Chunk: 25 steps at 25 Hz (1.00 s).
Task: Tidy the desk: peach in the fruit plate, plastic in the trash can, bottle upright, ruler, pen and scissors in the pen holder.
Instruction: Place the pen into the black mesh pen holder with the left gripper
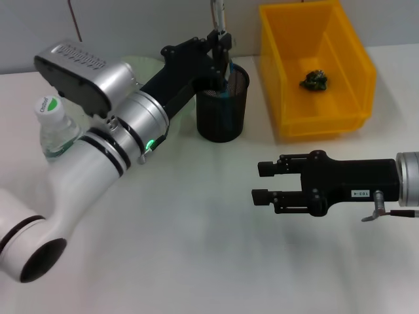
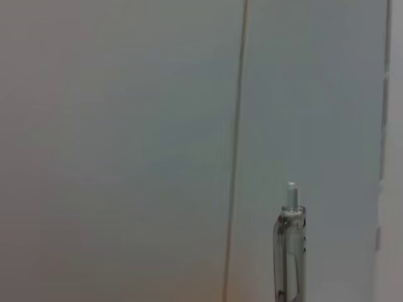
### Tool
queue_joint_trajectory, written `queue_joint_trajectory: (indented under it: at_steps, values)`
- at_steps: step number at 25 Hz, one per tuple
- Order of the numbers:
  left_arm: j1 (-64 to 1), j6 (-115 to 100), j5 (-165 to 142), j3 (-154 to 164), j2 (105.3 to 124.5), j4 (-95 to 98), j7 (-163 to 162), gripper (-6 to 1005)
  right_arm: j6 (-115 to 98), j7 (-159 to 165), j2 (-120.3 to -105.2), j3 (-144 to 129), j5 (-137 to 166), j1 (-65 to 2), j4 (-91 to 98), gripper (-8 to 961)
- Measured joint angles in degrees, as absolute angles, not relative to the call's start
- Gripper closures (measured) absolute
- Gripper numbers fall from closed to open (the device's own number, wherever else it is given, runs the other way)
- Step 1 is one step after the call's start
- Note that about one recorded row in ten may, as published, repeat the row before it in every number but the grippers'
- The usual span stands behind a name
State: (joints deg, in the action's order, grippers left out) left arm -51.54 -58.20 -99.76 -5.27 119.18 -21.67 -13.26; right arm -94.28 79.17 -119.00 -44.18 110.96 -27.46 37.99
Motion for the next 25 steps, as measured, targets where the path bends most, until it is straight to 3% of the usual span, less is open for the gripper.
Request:
queue_joint_trajectory:
  at_steps: [25]
  values:
    - [-50.4, -52.4, -104.2, -12.0, 119.18, -23.0, -10.9, 710, -95.8, 78.7, -118.99, -44.5, 110.2, -27.9, 38.0, 321]
